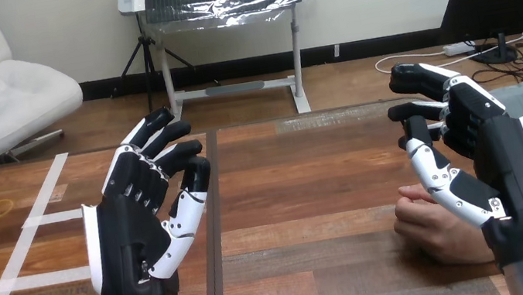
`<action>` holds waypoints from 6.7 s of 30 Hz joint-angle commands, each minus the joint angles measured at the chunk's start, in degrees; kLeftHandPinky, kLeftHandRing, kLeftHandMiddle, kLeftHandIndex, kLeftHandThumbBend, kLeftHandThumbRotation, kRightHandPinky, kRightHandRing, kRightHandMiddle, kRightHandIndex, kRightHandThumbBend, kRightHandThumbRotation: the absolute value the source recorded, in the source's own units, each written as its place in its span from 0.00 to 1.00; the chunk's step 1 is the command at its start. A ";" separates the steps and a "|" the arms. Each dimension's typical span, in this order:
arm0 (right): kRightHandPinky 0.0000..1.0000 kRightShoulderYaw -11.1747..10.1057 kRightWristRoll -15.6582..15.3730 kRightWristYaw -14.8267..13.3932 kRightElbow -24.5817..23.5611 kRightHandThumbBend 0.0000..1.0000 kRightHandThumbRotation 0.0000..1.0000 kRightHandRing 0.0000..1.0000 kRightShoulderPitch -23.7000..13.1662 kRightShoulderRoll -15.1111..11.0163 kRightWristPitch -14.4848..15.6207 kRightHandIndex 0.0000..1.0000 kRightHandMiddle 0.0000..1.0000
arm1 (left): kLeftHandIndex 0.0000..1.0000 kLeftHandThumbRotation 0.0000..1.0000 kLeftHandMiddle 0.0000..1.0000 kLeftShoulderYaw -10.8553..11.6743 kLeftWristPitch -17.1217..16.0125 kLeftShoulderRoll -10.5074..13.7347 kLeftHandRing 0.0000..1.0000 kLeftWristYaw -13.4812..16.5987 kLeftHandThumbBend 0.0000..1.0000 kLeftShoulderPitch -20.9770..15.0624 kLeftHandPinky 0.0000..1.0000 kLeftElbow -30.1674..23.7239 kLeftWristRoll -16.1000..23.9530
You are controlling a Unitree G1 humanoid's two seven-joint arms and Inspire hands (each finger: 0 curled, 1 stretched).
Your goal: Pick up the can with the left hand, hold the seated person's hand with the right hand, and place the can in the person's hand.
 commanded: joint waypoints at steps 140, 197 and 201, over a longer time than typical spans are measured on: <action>0.58 -2.86 3.13 4.58 -1.34 0.27 0.00 0.72 -4.38 -2.07 1.59 0.77 0.80 | 0.97 0.47 0.99 7.49 21.56 15.93 0.99 5.01 0.93 -20.23 0.97 16.64 17.34; 0.63 -4.00 3.84 5.95 -0.37 0.30 0.00 0.76 -7.08 -3.93 1.75 0.75 0.81 | 0.89 0.33 0.90 6.40 19.12 19.27 0.88 17.04 0.87 -24.95 0.83 27.12 22.37; 0.63 -4.03 3.54 5.93 -0.27 0.30 0.00 0.76 -7.27 -4.02 1.81 0.75 0.81 | 0.88 0.33 0.90 6.94 18.05 19.07 0.87 17.70 0.86 -26.27 0.83 29.97 21.26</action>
